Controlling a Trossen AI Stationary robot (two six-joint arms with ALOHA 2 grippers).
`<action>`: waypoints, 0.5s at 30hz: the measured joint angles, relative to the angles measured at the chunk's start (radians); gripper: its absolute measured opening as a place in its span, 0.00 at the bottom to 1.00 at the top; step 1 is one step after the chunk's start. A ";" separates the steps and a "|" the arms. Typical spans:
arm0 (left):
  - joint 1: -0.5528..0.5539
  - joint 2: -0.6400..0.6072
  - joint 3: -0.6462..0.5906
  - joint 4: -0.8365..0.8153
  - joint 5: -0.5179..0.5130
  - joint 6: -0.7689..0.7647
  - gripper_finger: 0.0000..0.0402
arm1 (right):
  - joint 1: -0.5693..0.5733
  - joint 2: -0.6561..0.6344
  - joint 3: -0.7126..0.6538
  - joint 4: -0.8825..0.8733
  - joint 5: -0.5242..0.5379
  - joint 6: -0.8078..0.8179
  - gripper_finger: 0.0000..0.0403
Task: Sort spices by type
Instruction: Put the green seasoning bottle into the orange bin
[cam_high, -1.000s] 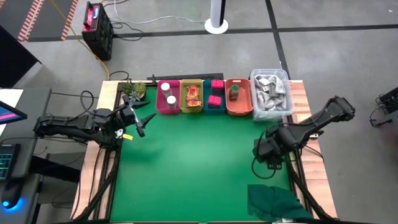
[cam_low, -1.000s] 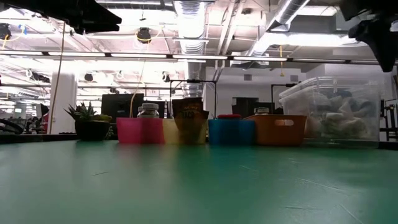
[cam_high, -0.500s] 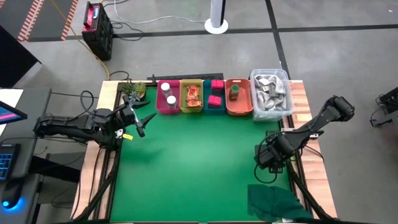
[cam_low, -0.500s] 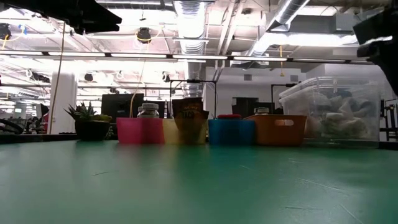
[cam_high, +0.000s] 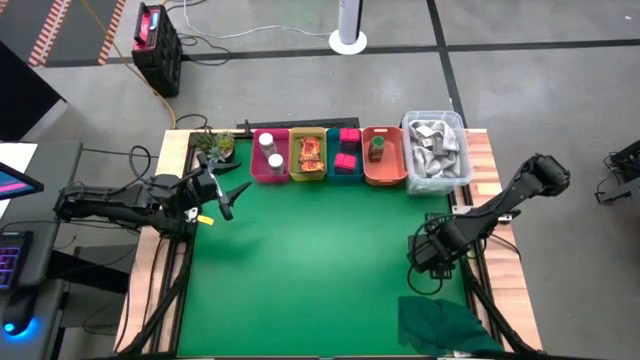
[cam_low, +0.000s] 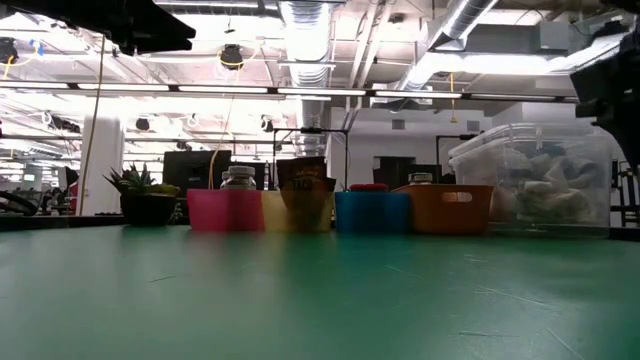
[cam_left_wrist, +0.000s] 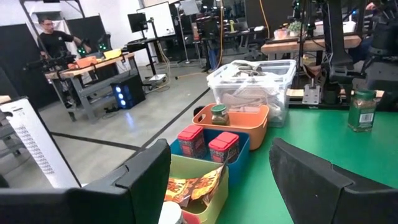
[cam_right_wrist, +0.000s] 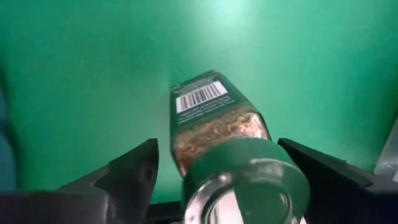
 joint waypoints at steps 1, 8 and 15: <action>0.000 0.000 0.000 -0.001 0.000 0.004 0.64 | 0.000 0.000 -0.009 0.013 0.000 -0.001 0.86; 0.000 0.000 0.000 -0.010 0.000 0.007 0.64 | 0.000 0.000 -0.067 0.075 -0.001 -0.059 0.67; 0.000 0.000 0.000 -0.015 0.000 0.007 0.64 | -0.007 -0.003 -0.079 0.114 -0.002 -0.099 0.57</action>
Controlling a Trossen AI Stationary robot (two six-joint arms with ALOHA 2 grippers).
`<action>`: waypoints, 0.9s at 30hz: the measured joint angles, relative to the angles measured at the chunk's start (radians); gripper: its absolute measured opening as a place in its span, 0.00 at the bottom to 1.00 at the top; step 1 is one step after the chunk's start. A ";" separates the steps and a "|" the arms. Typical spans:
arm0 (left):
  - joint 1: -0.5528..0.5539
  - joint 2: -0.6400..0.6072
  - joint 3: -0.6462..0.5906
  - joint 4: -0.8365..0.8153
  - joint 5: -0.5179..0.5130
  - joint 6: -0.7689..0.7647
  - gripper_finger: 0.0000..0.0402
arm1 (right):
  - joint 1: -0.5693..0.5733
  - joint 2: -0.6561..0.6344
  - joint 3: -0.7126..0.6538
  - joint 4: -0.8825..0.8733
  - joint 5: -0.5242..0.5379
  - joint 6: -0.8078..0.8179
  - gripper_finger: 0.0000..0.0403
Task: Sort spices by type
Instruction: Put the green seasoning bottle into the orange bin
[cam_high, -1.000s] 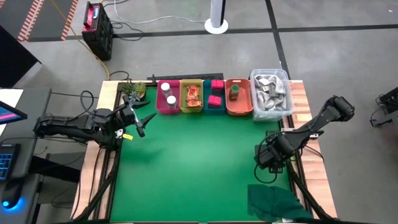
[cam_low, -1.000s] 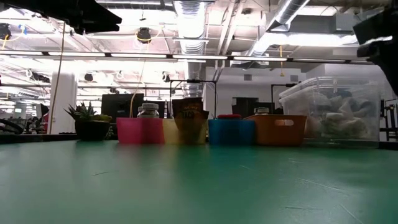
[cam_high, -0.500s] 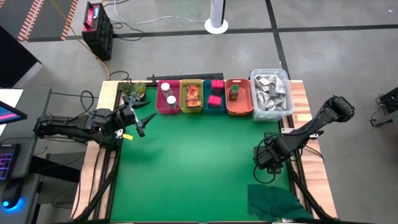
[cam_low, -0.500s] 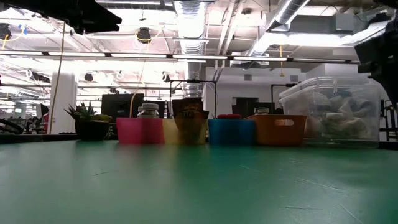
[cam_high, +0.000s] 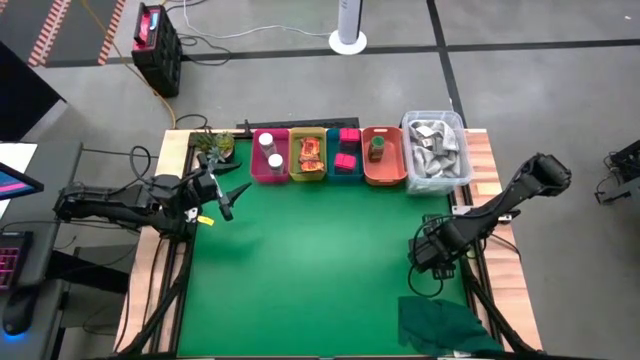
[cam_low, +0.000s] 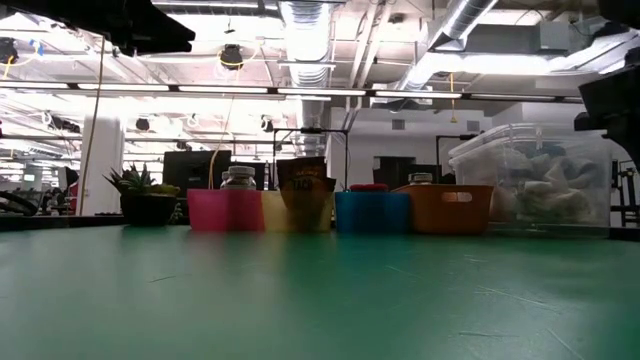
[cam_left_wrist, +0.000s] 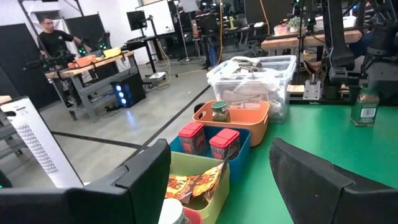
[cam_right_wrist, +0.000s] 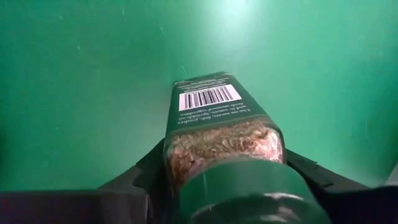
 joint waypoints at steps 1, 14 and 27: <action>0.000 0.000 0.000 0.001 0.000 0.000 0.64 | -0.006 0.000 0.000 0.006 -0.001 0.000 0.57; 0.000 0.000 0.000 0.019 0.000 0.008 0.64 | -0.276 0.004 0.175 0.077 0.113 -0.340 0.57; 0.000 0.000 0.000 0.021 0.000 0.007 0.64 | -0.639 0.056 0.343 0.105 0.160 -0.658 0.57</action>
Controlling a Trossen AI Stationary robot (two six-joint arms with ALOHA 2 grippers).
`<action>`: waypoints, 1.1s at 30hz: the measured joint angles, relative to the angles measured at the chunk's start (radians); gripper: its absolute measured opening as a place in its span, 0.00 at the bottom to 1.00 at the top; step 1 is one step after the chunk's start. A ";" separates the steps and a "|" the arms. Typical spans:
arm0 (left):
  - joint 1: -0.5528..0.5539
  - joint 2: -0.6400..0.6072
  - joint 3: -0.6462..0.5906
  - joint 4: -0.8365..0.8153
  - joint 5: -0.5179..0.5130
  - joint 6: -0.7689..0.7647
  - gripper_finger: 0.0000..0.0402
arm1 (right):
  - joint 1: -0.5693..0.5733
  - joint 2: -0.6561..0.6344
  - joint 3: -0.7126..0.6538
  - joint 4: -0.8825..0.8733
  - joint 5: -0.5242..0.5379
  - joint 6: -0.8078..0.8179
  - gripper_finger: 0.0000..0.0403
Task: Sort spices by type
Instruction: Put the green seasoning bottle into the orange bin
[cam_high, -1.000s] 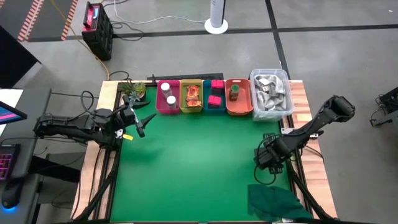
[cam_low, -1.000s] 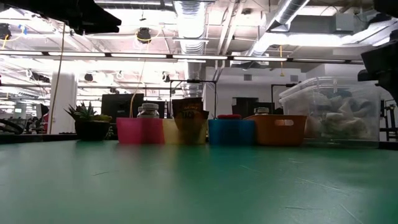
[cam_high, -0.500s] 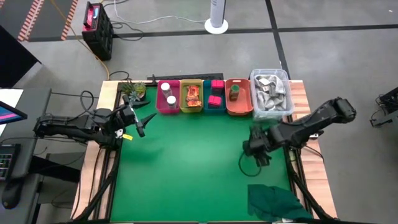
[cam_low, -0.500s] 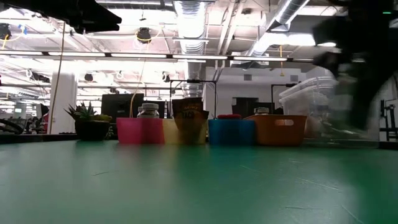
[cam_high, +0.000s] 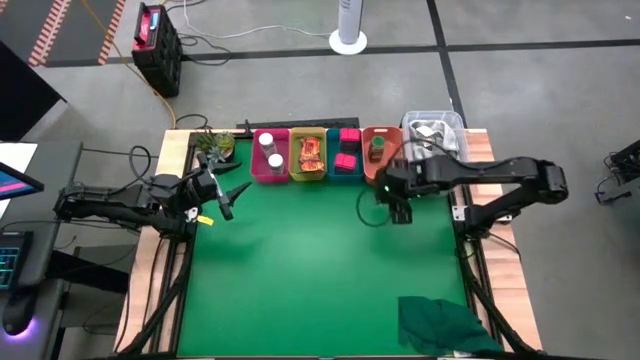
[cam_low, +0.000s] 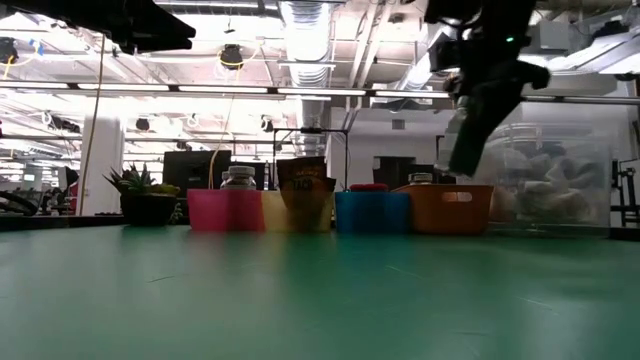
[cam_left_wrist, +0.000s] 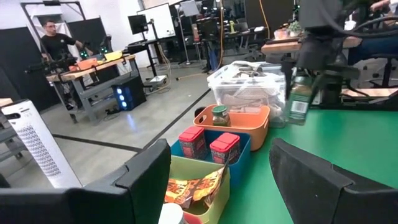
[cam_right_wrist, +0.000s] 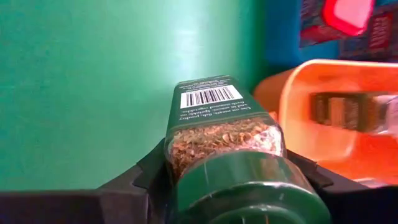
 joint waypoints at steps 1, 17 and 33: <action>0.000 0.000 0.000 0.000 0.000 0.000 0.64 | -0.017 0.014 0.014 -0.001 0.001 -0.026 0.57; 0.000 0.000 0.000 -0.004 0.000 -0.001 0.64 | -0.253 0.289 0.304 -0.152 0.098 -0.318 0.57; 0.000 0.000 0.000 -0.015 0.000 0.003 0.64 | -0.393 0.468 0.306 -0.143 0.101 -0.358 0.60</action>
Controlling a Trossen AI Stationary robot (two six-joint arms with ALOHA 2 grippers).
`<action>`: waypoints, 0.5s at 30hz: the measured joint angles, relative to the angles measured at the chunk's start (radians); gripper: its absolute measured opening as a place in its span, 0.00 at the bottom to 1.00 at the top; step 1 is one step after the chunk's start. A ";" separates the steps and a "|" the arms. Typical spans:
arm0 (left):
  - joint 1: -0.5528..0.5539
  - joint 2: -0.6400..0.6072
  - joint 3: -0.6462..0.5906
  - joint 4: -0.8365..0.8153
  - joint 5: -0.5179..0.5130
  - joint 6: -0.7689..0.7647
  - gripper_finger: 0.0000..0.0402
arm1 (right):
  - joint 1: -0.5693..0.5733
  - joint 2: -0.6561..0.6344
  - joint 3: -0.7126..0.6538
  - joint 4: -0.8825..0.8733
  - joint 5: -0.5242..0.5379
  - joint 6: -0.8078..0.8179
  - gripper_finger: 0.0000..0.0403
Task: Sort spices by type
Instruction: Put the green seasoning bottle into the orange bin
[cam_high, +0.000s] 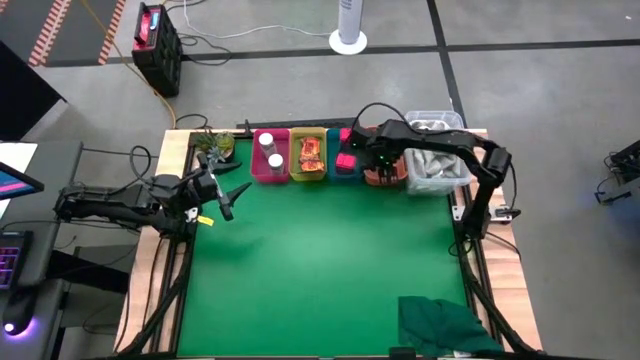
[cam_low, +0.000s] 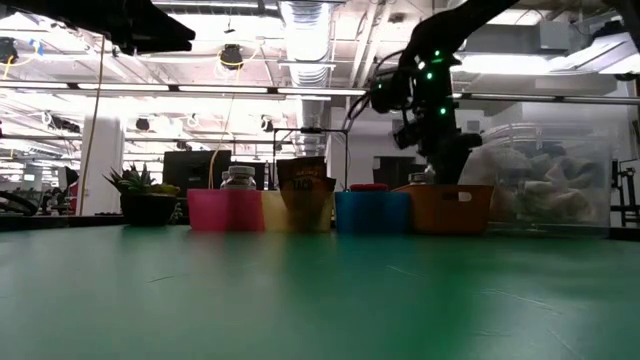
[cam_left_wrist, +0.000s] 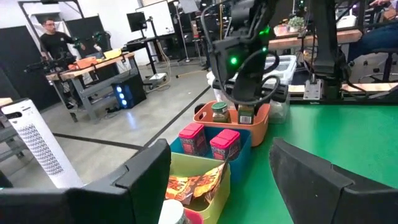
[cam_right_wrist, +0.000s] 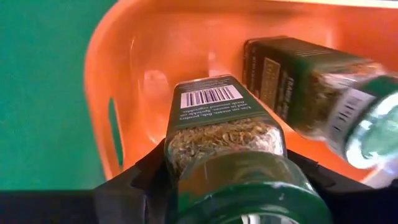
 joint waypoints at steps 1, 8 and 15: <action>0.000 0.000 0.000 -0.001 0.000 -0.001 0.64 | -0.005 0.010 0.000 0.002 -0.001 0.007 0.60; 0.000 0.000 0.000 -0.005 0.000 -0.002 0.64 | -0.003 0.049 0.000 0.015 -0.078 0.045 0.62; 0.000 0.000 0.000 -0.007 0.000 0.000 0.64 | -0.003 0.047 0.000 -0.002 -0.083 0.037 0.62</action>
